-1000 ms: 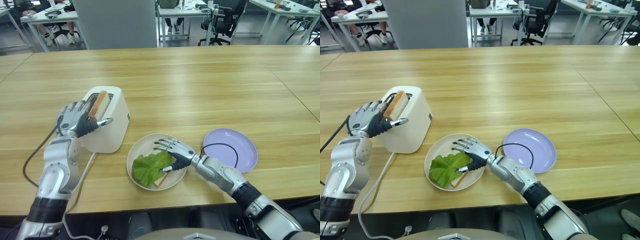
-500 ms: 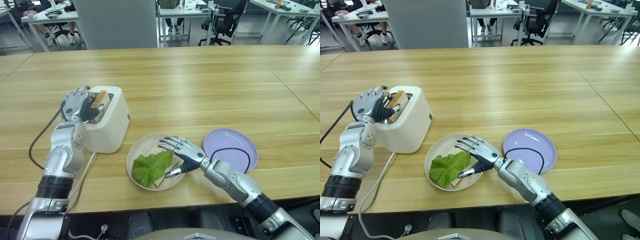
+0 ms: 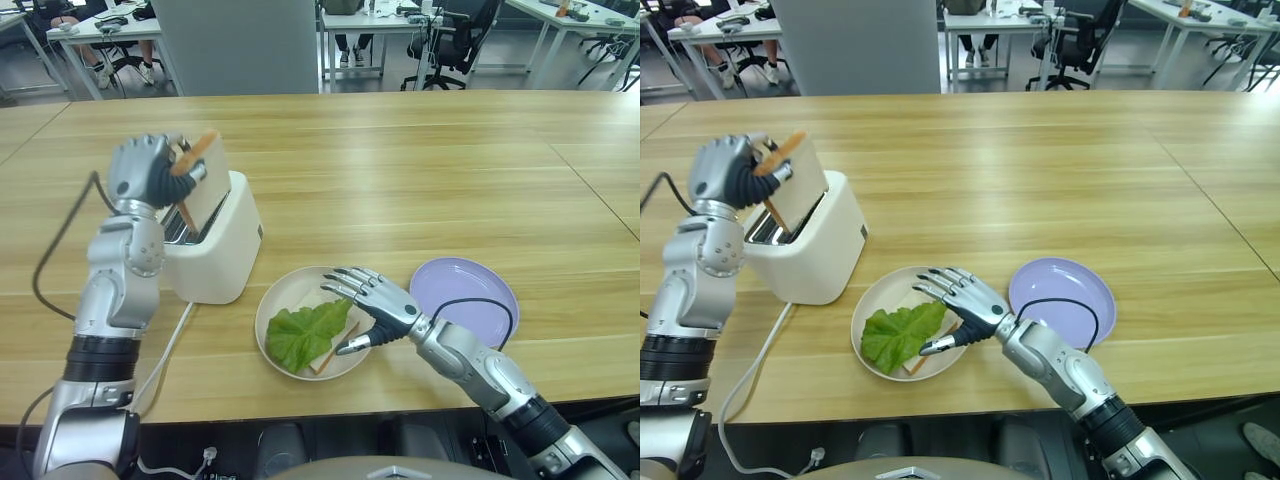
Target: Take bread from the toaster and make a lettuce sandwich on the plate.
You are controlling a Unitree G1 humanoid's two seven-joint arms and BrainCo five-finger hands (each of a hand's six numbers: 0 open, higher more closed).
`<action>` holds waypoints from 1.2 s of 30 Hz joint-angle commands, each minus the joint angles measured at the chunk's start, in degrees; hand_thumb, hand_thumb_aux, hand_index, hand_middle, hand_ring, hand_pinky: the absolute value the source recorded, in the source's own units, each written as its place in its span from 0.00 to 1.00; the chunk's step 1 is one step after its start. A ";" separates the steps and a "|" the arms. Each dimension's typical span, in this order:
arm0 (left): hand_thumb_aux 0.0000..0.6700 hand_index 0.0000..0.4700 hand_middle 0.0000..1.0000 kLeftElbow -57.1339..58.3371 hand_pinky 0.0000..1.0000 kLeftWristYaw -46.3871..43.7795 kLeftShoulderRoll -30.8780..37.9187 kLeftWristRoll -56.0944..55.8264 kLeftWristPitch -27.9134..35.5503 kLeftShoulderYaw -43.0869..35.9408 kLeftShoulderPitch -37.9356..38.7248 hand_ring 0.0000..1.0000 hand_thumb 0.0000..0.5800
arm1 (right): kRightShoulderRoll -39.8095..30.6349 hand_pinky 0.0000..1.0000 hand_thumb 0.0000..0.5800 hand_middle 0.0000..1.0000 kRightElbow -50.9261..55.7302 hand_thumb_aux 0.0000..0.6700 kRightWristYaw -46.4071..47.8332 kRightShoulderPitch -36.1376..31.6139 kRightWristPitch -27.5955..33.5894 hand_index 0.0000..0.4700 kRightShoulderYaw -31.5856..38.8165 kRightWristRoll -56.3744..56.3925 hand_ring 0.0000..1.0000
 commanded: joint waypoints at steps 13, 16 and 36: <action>1.00 0.98 1.00 -16.80 1.00 -32.16 -10.96 -34.67 17.59 -3.77 12.60 1.00 1.00 | -6.94 0.00 0.00 0.00 -12.40 0.00 -16.26 4.82 -9.65 0.00 -6.37 -9.59 0.00; 1.00 0.98 1.00 -14.28 1.00 -34.91 -13.18 -39.54 19.69 -5.01 14.25 1.00 1.00 | -7.17 0.00 0.00 0.00 -13.77 0.00 -16.62 5.64 -10.94 0.00 -6.24 -10.30 0.00; 1.00 0.98 1.00 3.87 1.00 -25.59 -15.46 -27.98 11.12 -16.64 19.36 1.00 1.00 | -0.98 0.00 0.00 0.00 8.26 0.00 3.55 0.23 -7.96 0.00 6.35 -9.05 0.00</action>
